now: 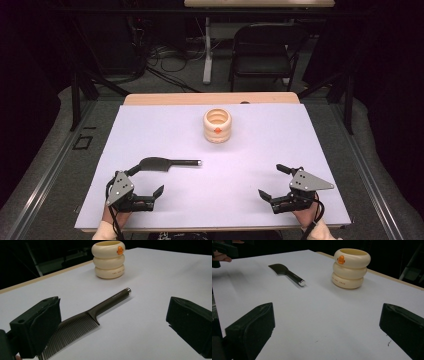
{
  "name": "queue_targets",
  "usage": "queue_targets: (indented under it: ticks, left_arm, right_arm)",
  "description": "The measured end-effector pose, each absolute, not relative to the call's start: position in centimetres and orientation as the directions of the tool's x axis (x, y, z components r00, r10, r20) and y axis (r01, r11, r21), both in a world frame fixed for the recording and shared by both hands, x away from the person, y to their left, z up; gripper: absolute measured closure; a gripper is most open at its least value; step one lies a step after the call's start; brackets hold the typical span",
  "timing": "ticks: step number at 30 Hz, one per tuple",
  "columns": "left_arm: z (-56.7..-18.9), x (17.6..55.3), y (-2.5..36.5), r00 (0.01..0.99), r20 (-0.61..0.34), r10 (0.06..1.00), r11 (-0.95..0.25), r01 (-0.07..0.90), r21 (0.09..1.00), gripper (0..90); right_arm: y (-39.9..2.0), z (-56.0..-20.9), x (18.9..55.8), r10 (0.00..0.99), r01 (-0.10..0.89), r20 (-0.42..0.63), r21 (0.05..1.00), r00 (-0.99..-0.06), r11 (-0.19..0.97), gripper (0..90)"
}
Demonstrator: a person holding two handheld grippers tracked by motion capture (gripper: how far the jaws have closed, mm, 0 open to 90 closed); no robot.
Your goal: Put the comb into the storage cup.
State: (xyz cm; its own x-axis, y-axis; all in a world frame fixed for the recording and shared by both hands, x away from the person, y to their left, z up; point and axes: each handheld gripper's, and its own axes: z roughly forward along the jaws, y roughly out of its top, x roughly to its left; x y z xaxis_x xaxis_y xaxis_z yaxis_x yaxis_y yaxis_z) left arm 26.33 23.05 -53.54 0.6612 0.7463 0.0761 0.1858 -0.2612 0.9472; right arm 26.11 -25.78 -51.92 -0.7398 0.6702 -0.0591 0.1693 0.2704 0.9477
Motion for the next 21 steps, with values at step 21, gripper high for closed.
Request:
queue_targets:
  ticks: [21]
  left_arm:
    - [-53.55,26.83,22.23,0.664,0.087,0.743,-0.282,0.192,0.940,0.0]
  right_arm:
    - [-25.88,-51.95,26.20,0.675,0.173,-0.062,0.946,-0.735,0.275,0.0]
